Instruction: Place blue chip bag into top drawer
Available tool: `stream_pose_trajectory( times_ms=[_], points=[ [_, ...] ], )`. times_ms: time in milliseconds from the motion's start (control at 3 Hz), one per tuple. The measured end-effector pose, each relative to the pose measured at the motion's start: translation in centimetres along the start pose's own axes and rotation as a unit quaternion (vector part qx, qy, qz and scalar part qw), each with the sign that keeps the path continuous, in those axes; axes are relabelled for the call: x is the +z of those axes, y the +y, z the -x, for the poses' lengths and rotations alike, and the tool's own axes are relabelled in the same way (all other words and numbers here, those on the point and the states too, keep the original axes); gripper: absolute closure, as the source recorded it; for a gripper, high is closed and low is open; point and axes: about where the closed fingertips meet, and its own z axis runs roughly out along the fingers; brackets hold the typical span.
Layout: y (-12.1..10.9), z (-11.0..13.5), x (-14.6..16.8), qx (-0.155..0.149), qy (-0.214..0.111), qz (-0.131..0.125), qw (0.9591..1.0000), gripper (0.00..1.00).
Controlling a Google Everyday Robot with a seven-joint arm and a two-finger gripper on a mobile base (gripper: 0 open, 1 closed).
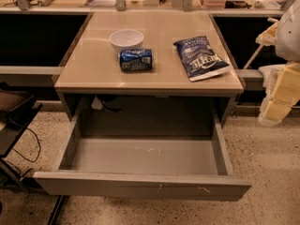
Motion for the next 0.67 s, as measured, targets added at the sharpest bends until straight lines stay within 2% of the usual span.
stream_pose_trajectory(
  times_ms=[333,667],
  points=[
    [0.0,0.0,0.0,0.000,0.000,0.000,1.0000,0.00],
    [-1.8,1.8,3.2,-0.012,-0.010,0.020,0.9997,0.00]
  ],
)
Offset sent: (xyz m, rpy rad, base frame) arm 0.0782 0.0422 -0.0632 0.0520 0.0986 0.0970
